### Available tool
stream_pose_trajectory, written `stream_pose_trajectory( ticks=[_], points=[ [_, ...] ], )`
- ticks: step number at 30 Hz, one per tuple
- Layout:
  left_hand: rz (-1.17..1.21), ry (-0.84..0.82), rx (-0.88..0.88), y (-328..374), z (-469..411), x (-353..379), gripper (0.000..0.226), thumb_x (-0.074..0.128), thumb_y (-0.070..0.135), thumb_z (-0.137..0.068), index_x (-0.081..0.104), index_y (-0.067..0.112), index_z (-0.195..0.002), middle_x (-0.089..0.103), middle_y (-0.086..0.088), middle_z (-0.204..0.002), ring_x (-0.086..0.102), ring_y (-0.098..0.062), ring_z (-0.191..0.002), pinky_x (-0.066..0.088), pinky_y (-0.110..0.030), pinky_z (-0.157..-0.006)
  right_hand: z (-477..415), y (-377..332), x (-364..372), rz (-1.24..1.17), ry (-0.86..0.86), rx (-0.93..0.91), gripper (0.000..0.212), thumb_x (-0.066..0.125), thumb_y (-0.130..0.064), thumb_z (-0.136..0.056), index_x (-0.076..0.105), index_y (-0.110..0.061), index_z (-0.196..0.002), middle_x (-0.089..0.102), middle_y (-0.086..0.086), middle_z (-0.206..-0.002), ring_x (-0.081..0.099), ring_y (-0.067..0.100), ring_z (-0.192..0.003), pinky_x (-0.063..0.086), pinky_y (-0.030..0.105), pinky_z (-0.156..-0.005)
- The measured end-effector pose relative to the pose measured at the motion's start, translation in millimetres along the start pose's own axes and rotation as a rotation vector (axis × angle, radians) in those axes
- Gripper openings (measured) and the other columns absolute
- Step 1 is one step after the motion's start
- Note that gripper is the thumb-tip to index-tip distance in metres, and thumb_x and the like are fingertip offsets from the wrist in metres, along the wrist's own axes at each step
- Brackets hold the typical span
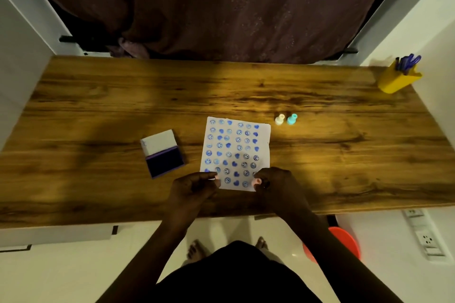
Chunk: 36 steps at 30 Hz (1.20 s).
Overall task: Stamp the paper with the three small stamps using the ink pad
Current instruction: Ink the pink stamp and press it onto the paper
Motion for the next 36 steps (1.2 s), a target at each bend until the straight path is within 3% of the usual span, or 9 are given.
stream_pose_trajectory(
  ticks=[10,16,21,24,28,31,34,36],
  points=[
    [-0.025,-0.015,0.008,3,1,4,0.032,0.086,0.031,-0.069,0.080,0.024,-0.100,0.082,0.007,-0.099,0.081,-0.022,-0.091,0.066,-0.049,-0.081,-5,-6,3,0.101,-0.056,0.006,0.025,0.066,-0.030,-0.097,0.073,-0.017,-0.117,0.073,0.003,-0.125,0.069,0.021,-0.115,0.059,0.033,-0.096],
    [-0.002,0.000,0.018,5,2,8,0.025,0.086,0.012,-0.082,0.080,0.015,-0.106,0.083,-0.008,-0.098,0.081,-0.029,-0.090,0.065,-0.052,-0.084,-8,-11,-1,0.106,-0.058,-0.003,0.025,0.066,-0.031,-0.094,0.075,-0.015,-0.111,0.075,0.004,-0.120,0.073,0.023,-0.108,0.060,0.033,-0.091],
    [-0.006,-0.001,0.085,13,9,10,0.024,0.084,0.008,-0.083,0.080,0.013,-0.107,0.083,-0.010,-0.092,0.081,-0.031,-0.087,0.066,-0.043,-0.082,-6,-13,-4,0.136,-0.040,-0.022,0.022,0.069,-0.030,-0.091,0.073,-0.016,-0.108,0.075,0.005,-0.116,0.072,0.026,-0.106,0.059,0.034,-0.087],
    [-0.012,-0.002,0.098,14,11,12,0.024,0.083,0.006,-0.084,0.079,0.011,-0.107,0.083,-0.010,-0.095,0.081,-0.031,-0.088,0.067,-0.041,-0.081,-9,-10,-8,0.091,-0.064,-0.035,0.020,0.073,-0.030,-0.089,0.075,-0.015,-0.102,0.076,0.004,-0.112,0.073,0.024,-0.104,0.057,0.027,-0.084],
    [-0.011,-0.019,0.083,16,14,18,0.024,0.082,0.005,-0.084,0.079,0.010,-0.107,0.083,-0.006,-0.102,0.081,-0.024,-0.093,0.067,-0.036,-0.078,-16,2,-35,-0.117,0.027,0.009,0.022,0.084,-0.030,-0.082,0.080,-0.014,-0.096,0.080,-0.001,-0.104,0.075,0.014,-0.096,0.056,0.020,-0.080],
    [-0.012,-0.031,0.075,18,15,27,0.026,0.083,0.005,-0.083,0.078,0.011,-0.108,0.083,-0.004,-0.103,0.081,-0.021,-0.095,0.067,-0.038,-0.080,-12,11,-60,-0.545,0.094,0.180,0.023,0.091,-0.025,-0.074,0.081,-0.017,-0.093,0.081,-0.003,-0.096,0.076,0.012,-0.090,0.061,0.029,-0.083],
    [-0.010,-0.064,0.072,21,16,38,0.026,0.083,0.007,-0.083,0.079,0.013,-0.107,0.082,-0.004,-0.106,0.080,-0.021,-0.098,0.066,-0.035,-0.078,4,12,-72,-0.912,0.009,0.182,0.028,0.090,-0.022,-0.073,0.080,-0.016,-0.099,0.081,0.004,-0.100,0.077,0.019,-0.097,0.063,0.041,-0.087],
    [0.014,-0.088,0.079,24,16,47,0.025,0.083,0.006,-0.083,0.079,0.012,-0.107,0.081,-0.007,-0.109,0.080,-0.023,-0.099,0.065,-0.030,-0.074,17,9,-74,-0.994,-0.049,0.141,0.035,0.089,-0.026,-0.073,0.078,-0.017,-0.105,0.081,0.006,-0.102,0.077,0.017,-0.094,0.062,0.035,-0.078]
  ],
)
Point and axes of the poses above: each hand's wrist, its own z-axis away from the middle knuckle, its own x-axis out of the palm, y = z × x, the point moved 2 cm from there along -z, towards the middle knuckle
